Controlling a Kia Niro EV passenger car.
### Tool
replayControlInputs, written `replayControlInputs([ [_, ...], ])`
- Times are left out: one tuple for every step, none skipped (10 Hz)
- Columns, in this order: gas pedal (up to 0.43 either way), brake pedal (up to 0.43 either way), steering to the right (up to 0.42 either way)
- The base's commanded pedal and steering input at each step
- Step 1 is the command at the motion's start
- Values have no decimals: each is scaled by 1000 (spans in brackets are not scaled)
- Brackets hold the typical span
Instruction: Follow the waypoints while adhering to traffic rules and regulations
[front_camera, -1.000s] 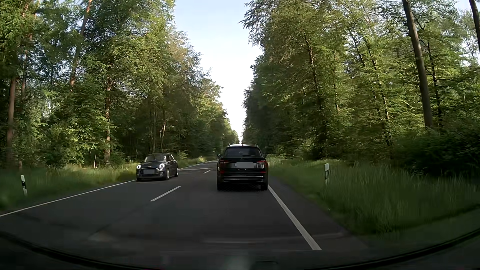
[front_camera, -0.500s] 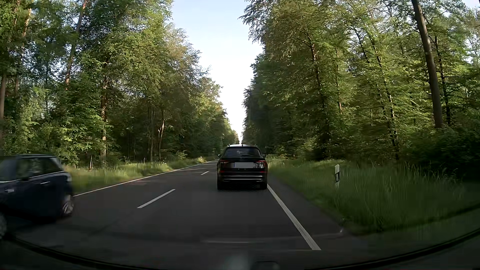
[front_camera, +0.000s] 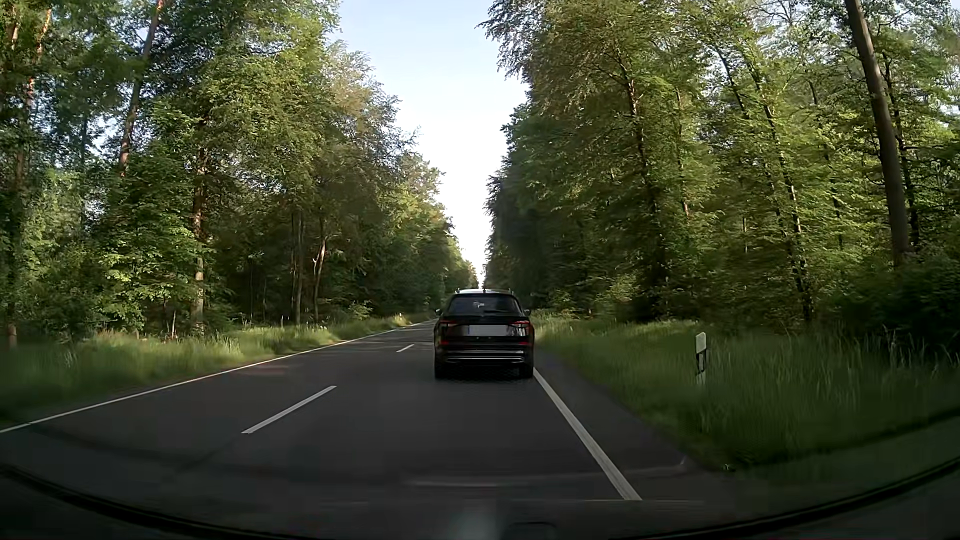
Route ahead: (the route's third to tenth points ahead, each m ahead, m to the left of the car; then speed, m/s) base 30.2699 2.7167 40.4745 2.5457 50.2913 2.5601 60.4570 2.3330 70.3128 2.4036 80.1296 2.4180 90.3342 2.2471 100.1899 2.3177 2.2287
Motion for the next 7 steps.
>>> replayControlInputs([
  [0, 0, 0],
  [0, 0, 0],
  [0, 0, 0],
  [0, 0, 0],
  [0, 0, 0],
  [0, 0, 0],
  [0, 0, 0],
])
